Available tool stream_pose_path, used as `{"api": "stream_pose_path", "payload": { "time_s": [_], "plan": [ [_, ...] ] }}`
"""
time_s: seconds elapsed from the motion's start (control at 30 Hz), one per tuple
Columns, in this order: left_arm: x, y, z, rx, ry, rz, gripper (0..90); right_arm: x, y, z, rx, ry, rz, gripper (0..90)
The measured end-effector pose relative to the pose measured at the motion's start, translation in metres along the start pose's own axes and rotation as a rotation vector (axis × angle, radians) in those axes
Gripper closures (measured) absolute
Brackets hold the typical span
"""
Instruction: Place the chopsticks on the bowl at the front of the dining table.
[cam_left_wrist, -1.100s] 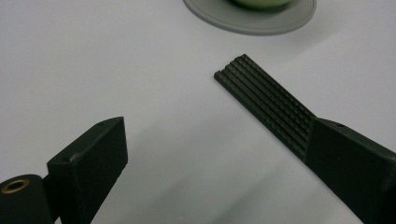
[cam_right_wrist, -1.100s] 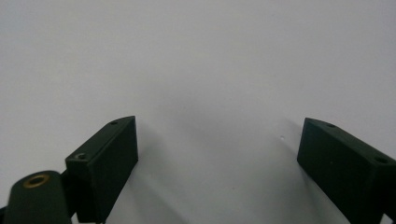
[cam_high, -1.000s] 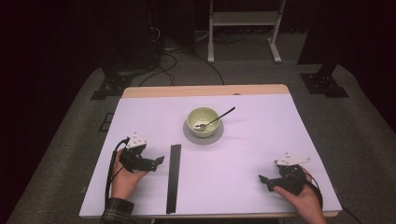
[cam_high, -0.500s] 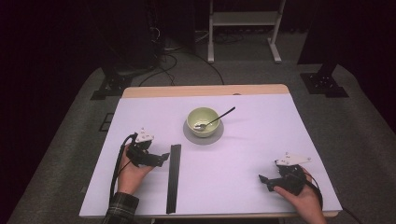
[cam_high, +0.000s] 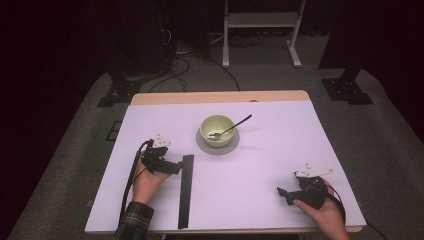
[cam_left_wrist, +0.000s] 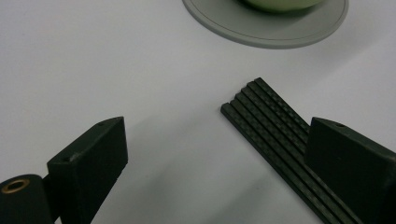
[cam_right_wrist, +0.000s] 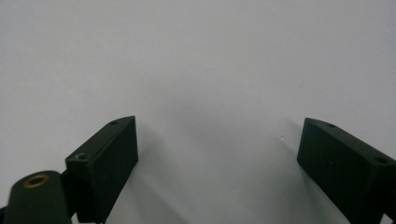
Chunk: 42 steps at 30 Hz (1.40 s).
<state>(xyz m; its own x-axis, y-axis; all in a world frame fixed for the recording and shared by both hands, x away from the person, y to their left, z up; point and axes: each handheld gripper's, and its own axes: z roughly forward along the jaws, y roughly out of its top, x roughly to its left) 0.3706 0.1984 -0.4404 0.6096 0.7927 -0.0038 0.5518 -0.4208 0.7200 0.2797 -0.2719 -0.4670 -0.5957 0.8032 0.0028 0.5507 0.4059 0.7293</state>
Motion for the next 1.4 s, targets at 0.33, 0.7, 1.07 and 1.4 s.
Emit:
{"api": "stream_pose_path", "payload": {
  "time_s": [0.33, 0.7, 1.07, 1.4],
  "plan": [
    [0.001, -0.002, 0.008, 0.019, 0.027, -0.004, 5.1, 0.000, 0.000, 0.000, 0.000, 0.000, -0.001, 10.7],
    [-0.001, -0.004, 0.013, 0.037, 0.033, 0.002, 5.1, 0.000, 0.000, 0.000, 0.000, 0.000, 0.000, 10.7],
    [0.001, -0.006, 0.014, 0.055, 0.051, 0.008, 5.1, 0.000, 0.000, 0.000, -0.001, -0.001, -0.001, 10.7],
    [0.004, -0.007, 0.012, 0.066, 0.070, 0.009, 5.1, 0.000, 0.000, 0.000, -0.001, -0.001, -0.001, 10.7]
  ]
}}
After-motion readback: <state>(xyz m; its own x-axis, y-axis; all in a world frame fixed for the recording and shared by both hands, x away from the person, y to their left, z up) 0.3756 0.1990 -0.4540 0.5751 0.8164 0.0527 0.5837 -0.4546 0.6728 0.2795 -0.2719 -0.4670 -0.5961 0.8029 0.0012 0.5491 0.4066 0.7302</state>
